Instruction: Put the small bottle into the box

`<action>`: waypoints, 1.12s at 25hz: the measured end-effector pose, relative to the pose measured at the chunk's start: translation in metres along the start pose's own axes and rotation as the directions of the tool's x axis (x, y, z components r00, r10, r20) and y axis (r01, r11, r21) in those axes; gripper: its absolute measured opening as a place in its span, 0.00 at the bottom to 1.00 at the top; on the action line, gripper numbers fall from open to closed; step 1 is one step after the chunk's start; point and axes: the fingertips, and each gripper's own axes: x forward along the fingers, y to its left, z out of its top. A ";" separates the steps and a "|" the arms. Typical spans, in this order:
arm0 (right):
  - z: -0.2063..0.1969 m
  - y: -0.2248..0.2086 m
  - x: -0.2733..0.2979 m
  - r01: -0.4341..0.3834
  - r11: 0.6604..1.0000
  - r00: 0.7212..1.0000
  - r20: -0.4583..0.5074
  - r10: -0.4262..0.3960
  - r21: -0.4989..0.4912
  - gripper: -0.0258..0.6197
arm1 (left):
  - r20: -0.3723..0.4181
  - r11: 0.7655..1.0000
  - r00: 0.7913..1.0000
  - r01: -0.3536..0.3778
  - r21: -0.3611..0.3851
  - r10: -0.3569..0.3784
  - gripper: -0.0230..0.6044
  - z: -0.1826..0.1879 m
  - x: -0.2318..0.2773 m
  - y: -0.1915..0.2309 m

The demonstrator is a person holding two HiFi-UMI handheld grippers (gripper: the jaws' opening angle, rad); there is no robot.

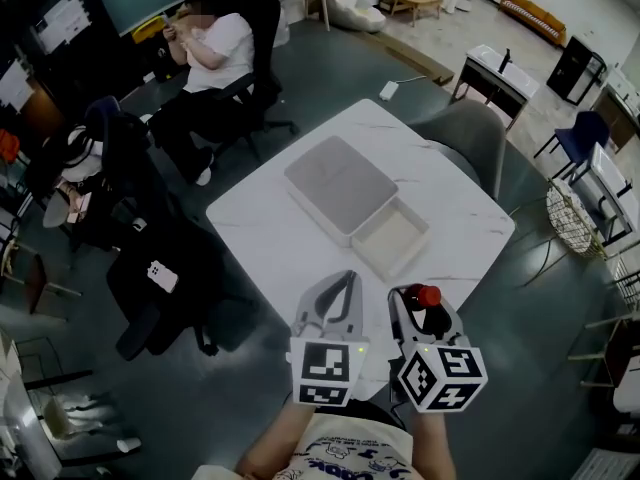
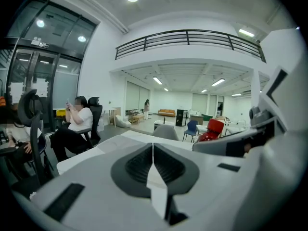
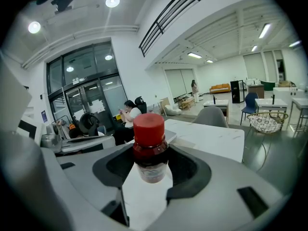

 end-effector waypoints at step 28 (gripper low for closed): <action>0.001 -0.056 0.113 0.165 0.983 0.981 -0.115 -0.154 0.086 0.39 | -0.160 0.980 0.967 0.194 -0.041 -0.198 0.07 -0.030 0.122 0.017</action>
